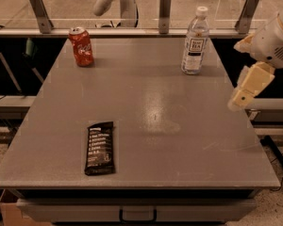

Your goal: Move blue plastic bottle near coke can

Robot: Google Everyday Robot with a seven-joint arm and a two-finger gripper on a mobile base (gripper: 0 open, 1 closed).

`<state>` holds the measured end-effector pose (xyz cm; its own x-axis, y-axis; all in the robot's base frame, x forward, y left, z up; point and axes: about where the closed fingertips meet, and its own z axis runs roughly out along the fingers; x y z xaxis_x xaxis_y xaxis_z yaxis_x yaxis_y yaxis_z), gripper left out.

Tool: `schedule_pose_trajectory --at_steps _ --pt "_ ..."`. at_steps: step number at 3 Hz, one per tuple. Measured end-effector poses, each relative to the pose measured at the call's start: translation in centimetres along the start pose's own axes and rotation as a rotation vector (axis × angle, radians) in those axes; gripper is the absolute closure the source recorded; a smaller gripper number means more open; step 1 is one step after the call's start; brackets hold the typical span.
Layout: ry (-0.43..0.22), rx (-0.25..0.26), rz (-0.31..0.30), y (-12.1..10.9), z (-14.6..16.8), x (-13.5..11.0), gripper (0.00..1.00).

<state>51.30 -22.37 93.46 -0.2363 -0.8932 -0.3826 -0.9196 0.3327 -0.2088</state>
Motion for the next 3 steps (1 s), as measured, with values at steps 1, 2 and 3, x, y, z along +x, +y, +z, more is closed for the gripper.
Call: schedule_pose_trajectory --at_steps 1,2,3 --pt "-0.093 0.047 0.056 -5.3 3.4 -0.3 0.00" --pt "-0.191 0.086 0.110 -9.7 6.0 -1.3 0.00" --pt "-0.325 0.117 0.158 -13.6 7.6 -3.2 0.00"
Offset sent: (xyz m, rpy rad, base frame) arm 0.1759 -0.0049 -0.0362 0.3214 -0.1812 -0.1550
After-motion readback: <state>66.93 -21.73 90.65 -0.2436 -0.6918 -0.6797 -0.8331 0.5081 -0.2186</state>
